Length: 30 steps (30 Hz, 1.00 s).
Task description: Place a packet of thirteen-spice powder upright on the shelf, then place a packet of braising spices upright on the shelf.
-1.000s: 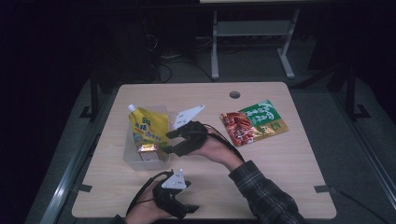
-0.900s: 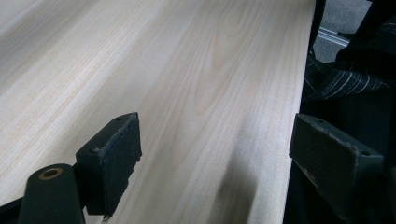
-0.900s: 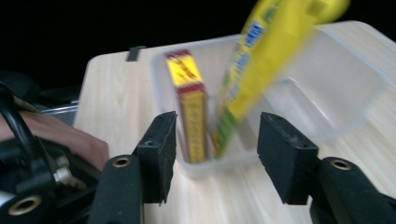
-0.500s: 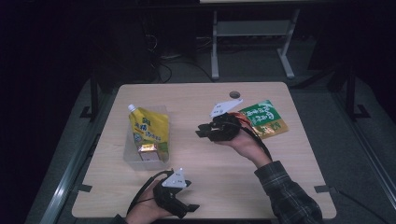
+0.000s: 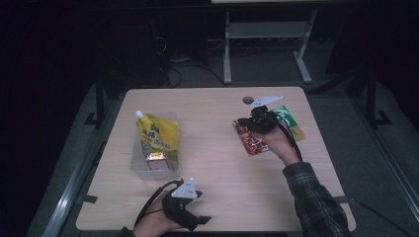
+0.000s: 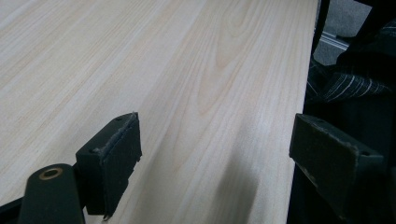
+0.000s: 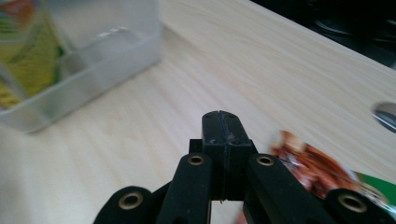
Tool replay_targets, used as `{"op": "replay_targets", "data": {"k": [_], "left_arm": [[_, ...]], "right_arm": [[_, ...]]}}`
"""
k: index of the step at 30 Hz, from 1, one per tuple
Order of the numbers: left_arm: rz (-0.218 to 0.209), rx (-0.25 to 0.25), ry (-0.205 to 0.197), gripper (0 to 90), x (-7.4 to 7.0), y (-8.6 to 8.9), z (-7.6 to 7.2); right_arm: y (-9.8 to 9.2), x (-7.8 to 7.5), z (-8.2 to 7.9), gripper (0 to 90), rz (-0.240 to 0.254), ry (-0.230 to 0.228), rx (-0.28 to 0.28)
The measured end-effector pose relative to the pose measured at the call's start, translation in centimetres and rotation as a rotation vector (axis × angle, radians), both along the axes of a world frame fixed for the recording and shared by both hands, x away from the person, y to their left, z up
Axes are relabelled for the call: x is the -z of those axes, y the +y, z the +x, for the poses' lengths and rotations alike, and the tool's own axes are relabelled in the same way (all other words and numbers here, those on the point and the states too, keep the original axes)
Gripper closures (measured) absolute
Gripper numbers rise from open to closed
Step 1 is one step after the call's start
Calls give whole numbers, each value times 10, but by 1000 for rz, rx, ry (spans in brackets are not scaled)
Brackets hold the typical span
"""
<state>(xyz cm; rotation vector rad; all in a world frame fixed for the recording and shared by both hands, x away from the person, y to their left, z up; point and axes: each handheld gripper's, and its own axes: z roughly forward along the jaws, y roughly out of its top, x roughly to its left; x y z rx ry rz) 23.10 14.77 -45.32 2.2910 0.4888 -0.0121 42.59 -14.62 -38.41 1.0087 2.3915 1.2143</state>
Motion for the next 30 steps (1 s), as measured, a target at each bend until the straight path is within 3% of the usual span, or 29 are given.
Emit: {"op": "replay_targets", "data": {"k": [8, 17, 22, 30], "left_arm": [[2, -1, -3, 161, 0, 2, 3], [-4, -14, -15, 161, -1, 4, 3], [-4, -31, -22, 161, -3, 8, 5], [-7, -48, -24, 160, -4, 13, 8]], "right_arm": [[-36, 13, 27, 899, -5, -5, 143], [-85, 43, 52, 899, -26, 30, 343], [-108, 55, 61, 899, -47, 34, 413], [-134, 69, 65, 899, -94, 88, 500]]}}
